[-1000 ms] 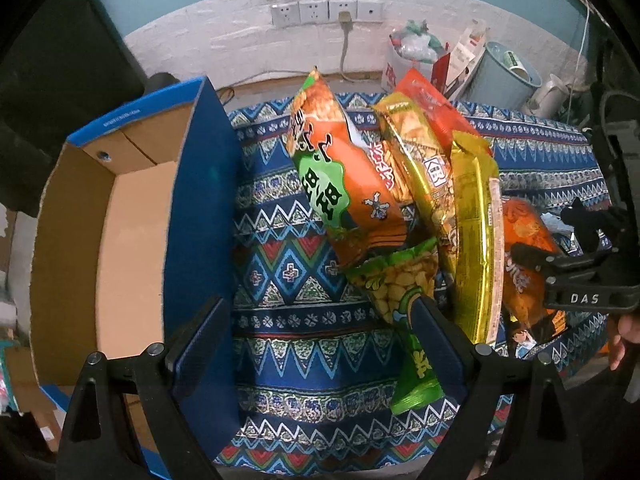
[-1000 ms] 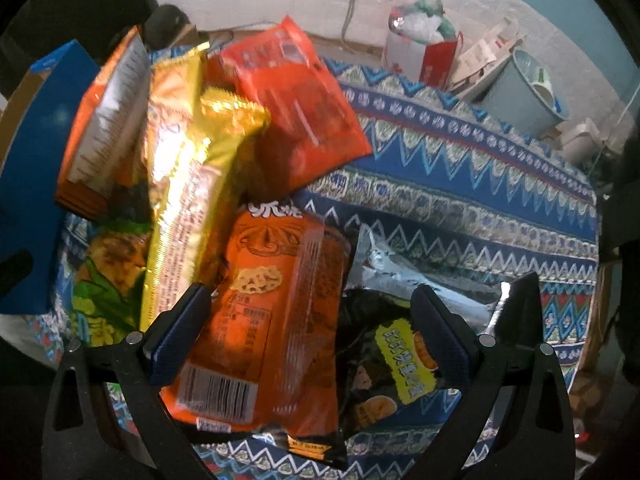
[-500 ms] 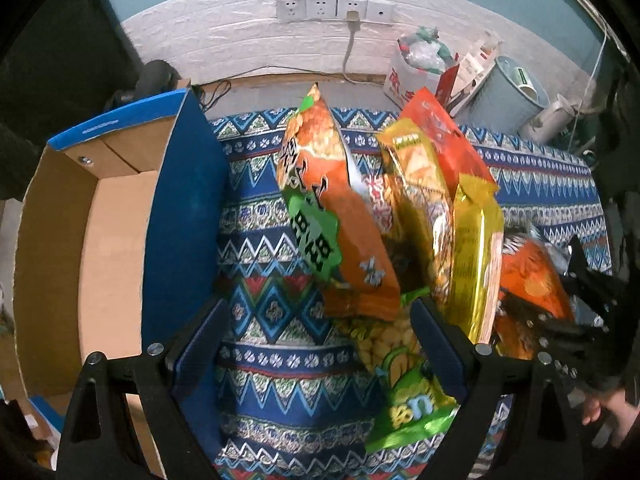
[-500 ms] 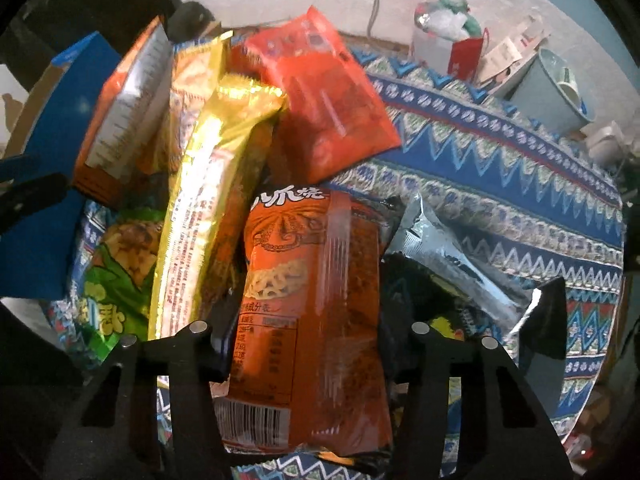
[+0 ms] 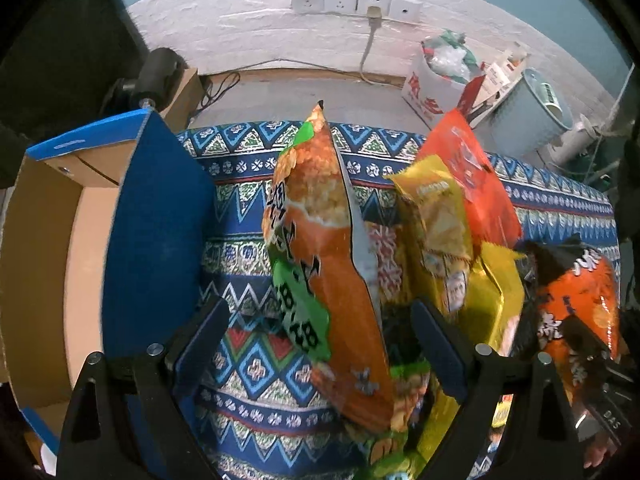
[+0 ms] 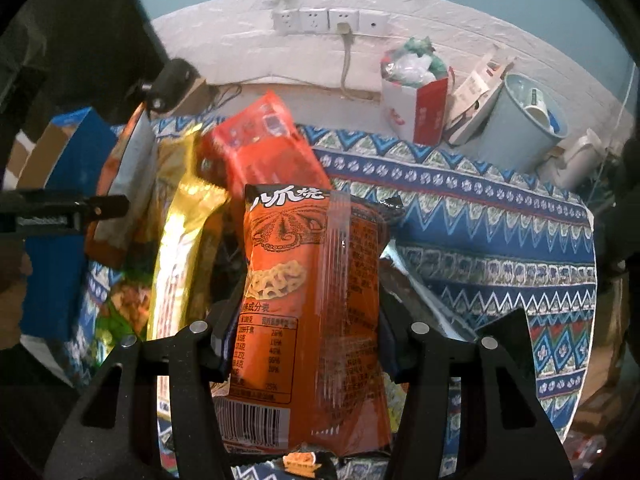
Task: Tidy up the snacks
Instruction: 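Grasp the orange snack bag with the right tool while the left grasps the orange-green chip bag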
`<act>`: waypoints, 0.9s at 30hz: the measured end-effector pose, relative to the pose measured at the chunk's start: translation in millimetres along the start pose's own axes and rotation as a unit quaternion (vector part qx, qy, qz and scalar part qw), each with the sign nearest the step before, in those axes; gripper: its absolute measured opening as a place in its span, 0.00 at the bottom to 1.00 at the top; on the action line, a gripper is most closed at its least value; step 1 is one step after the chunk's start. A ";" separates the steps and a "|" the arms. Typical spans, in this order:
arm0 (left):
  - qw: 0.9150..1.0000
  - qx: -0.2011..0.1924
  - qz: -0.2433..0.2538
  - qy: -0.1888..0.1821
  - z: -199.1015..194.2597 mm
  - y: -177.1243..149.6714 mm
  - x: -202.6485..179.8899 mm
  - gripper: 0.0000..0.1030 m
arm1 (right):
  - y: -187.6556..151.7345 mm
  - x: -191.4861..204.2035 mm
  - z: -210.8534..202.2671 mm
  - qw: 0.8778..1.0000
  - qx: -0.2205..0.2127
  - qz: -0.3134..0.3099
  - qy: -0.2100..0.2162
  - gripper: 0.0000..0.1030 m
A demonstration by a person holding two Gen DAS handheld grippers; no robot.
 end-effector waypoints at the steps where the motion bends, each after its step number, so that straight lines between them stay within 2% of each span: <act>1: 1.000 0.000 -0.002 -0.002 3.3 2.0 0.0 0.91 | 2.0 -1.1 0.7 1.000 -0.001 0.003 0.001 0.52; 6: 1.000 0.005 0.002 0.000 17.9 7.6 -1.3 0.89 | 11.2 -5.5 11.3 1.000 -0.004 0.011 0.007 0.52; 9: 1.000 0.009 -0.001 -0.004 24.0 7.8 1.1 0.68 | 12.3 -2.6 11.5 1.000 -0.005 0.011 0.011 0.52; 10: 1.000 0.014 -0.005 -0.011 27.0 7.4 3.0 0.56 | 13.1 -1.8 11.8 1.000 -0.006 0.010 0.012 0.52; 14: 1.000 0.000 -0.011 -0.027 23.9 4.5 8.9 0.45 | 16.6 2.1 12.1 1.000 -0.008 0.008 0.014 0.52; 17: 1.000 -0.013 0.000 -0.025 15.5 3.3 8.3 0.41 | 19.8 4.4 10.3 1.000 -0.012 0.009 0.014 0.52; 27: 0.997 -0.064 0.024 -0.021 -28.0 -4.4 6.6 0.39 | 31.0 18.2 -13.8 0.999 -0.044 -0.002 0.013 0.52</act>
Point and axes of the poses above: each gripper's, at about its wrist camera, not at the fingertips, and z roughly the way its jaws point, x to its left, y to its top, the point moved 2 cm from there along z, roughly the way its jaws point, and after that the axes turned 10 degrees about -y, right-handed, at the moved point
